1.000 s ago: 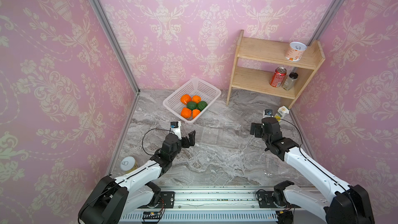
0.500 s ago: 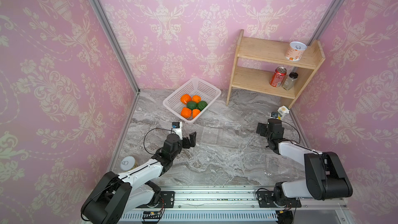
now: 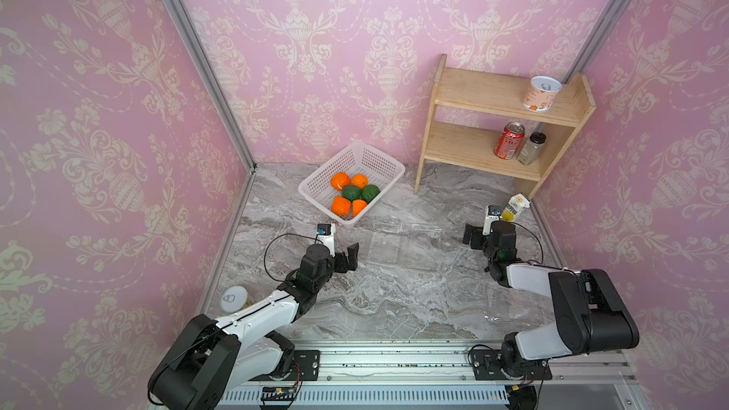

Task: Take oranges out of containers
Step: Reset both arms

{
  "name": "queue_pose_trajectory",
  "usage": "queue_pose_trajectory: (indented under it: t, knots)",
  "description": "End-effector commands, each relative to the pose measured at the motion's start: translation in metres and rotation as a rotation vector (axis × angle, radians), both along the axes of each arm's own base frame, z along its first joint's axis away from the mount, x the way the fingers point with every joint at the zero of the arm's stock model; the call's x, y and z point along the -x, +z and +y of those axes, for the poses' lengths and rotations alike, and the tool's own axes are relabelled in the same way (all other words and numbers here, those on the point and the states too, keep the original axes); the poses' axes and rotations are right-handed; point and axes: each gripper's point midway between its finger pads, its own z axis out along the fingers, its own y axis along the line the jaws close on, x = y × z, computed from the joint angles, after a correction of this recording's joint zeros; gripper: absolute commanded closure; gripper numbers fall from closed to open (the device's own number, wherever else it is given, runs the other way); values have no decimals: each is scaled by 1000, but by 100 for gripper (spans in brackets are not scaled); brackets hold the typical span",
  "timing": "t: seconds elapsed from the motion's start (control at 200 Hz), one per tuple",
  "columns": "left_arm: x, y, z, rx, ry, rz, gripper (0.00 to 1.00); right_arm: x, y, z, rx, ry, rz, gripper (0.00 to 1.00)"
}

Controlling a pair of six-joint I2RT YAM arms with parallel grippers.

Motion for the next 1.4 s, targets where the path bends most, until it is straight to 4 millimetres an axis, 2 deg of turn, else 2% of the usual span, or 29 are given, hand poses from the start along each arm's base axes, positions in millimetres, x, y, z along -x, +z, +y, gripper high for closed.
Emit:
queue_pose_trajectory:
  t: [0.0, 0.055, 0.295, 0.37, 0.42, 0.58, 0.635, 0.655, 0.74, 0.831, 0.856, 0.906, 1.086, 1.171, 1.261, 1.296, 1.326, 1.396]
  knots:
    - [-7, 28, 9, -75, 18, -77, 1, 1, 4, 10, 6, 73, -74, 0]
    - [-9, 37, 16, -123, 38, -111, 1, -2, 5, 9, 9, 62, -68, 0]
    - [-21, 69, 85, -429, 317, -188, 1, 0, 4, 9, 15, 58, -61, 0]
    - [-29, 69, 111, -513, 448, -191, 1, -1, 4, 12, 11, 84, -54, 0]
    - [-37, 61, 119, -544, 472, -184, 1, -2, 3, 20, 5, 133, -43, 0]
    - [-54, 15, 134, -655, 496, -158, 1, -3, 3, 20, -4, 141, -41, 0]
    - [-58, -4, 134, -659, 472, -166, 1, -3, 4, 20, -7, 141, -42, 0]
    - [-61, 1, 133, -672, 482, -202, 1, -3, 3, 20, -7, 141, -41, 0]
    - [-70, -4, 120, -728, 406, -222, 1, -3, 4, 20, -11, 143, -42, 0]
    - [-72, -2, 128, -748, 441, -266, 1, -3, 3, 19, -14, 144, -38, 0]
    - [-69, -7, 130, -734, 433, -277, 1, -3, 3, 19, -15, 145, -39, 0]
    - [-64, 4, 139, -700, 502, -335, 1, -3, 3, 20, -15, 146, -39, 0]
    - [-62, 2, 149, -612, 494, -323, 1, -3, 3, 20, -15, 145, -38, 0]
    - [-66, -8, 162, -547, 485, -255, 1, -3, 3, 19, -14, 144, -38, 0]
    - [-73, -23, 175, -400, 448, -179, 1, -3, 3, 19, -15, 143, -39, 0]
    - [-76, -33, 173, -374, 408, -150, 1, -3, 3, 19, -14, 144, -39, 0]
    - [-83, -28, 167, -376, 370, -196, 1, -3, 3, 19, -15, 145, -40, 0]
    - [-78, -38, 170, -373, 382, -146, 1, -3, 3, 19, -15, 144, -39, 0]
